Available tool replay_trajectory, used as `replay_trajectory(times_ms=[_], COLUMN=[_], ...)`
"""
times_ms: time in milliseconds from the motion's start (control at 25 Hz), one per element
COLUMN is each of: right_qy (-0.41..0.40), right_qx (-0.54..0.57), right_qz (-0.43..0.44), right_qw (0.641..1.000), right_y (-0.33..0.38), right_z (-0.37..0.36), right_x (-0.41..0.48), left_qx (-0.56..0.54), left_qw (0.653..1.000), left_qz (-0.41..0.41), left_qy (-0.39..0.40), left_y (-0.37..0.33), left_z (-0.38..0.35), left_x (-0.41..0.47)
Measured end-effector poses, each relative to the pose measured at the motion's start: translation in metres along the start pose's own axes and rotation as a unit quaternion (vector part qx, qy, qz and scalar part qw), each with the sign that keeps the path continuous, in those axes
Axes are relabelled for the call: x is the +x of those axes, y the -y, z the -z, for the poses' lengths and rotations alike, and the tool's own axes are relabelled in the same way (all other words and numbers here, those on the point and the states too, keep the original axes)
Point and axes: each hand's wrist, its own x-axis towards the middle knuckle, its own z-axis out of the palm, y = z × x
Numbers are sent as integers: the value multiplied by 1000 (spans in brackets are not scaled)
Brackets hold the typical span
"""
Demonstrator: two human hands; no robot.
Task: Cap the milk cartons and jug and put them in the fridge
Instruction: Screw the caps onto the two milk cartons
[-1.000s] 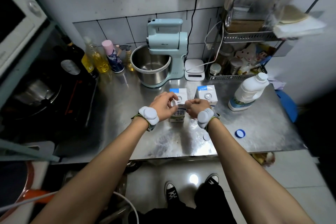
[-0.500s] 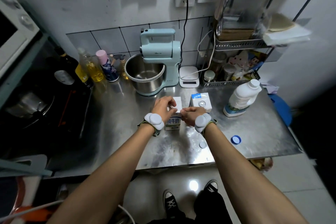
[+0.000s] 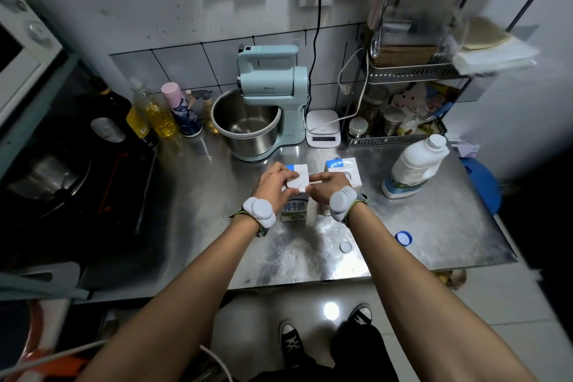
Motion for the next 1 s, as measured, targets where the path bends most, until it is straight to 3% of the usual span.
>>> replay_trajectory(times_ms=[320,600,880,1000], right_qy=[3,14,7,7], right_qx=[24,20,-1,0], right_qz=[6,1,12,13], right_qw=[1000,1000,1000,1000], right_y=[-3,-3,1,0], right_z=[2,5,6,6], right_x=[4,4,4,4], left_qx=[48,77,111,101], left_qw=[996,997,987,992], left_qz=[-17,17,-43,-2], left_qy=[72,28,105,77], left_y=[-1,-6,-10,-11], left_z=[7,5,9,9], left_x=[9,7,16,13])
